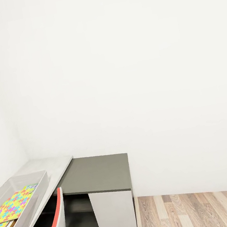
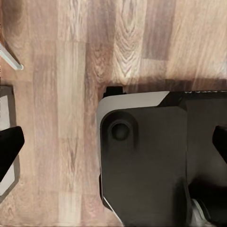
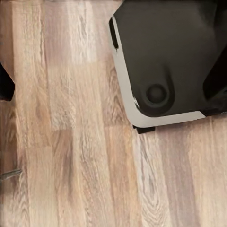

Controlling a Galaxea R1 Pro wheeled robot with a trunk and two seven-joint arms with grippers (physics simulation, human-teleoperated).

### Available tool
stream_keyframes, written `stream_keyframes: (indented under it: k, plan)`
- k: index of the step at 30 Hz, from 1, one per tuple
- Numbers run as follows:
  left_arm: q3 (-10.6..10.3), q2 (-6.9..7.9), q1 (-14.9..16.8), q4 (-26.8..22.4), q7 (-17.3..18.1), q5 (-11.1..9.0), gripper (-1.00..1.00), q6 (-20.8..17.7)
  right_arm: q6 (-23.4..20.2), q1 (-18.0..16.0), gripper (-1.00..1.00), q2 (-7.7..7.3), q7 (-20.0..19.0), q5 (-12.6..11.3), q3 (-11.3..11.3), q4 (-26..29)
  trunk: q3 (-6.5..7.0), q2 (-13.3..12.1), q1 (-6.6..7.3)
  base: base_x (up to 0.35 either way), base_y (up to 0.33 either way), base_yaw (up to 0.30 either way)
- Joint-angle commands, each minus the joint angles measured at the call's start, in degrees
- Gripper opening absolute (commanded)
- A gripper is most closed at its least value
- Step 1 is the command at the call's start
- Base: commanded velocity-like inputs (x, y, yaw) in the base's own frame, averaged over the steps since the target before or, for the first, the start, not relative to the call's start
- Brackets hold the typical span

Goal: Put all the toys in the child's room - the three board games (two on the bed and one on the table), the two jigsaw puzzles on the table, and the tennis ball on the table - inside the toy box on the table in the child's room.

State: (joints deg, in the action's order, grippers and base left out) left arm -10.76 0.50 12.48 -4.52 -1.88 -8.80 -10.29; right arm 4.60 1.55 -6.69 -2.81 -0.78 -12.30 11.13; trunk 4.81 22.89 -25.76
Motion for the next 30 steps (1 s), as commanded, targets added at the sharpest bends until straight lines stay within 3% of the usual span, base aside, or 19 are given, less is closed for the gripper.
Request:
stream_keyframes:
  k: [1, 6, 16, 30]
  plan:
    - [-0.5, 0.31, -0.6, -0.1, -0.2, -0.7, 1.00, -0.3, 0.9, 0.0, 1.00, -0.02, 1.1, -0.1, -0.3, -1.1, 0.00, 0.0, -0.02, 0.000, 0.000, 0.000]
    - [-0.4, 0.41, -1.4, -0.1, -0.1, -0.8, 1.00, -0.2, 1.9, 0.1, 1.00, -0.06, 3.4, 0.0, -0.4, -2.8, 0.00, 0.0, -0.02, 0.000, 0.000, 0.000]
    - [-0.1, 0.45, -1.6, -0.1, -0.1, -0.7, 1.00, -0.2, 2.2, 0.1, 1.00, 0.65, 4.2, 0.0, -0.3, -3.4, 0.00, 0.0, -0.02, 0.000, 0.000, 0.000]
    - [-0.3, 0.71, -1.7, -0.1, 0.0, -0.7, 1.00, 3.8, 1.8, 0.1, 1.00, 3.72, 4.2, 0.1, -0.2, -3.9, -0.09, 0.0, -0.02, 0.000, 0.000, 0.000]
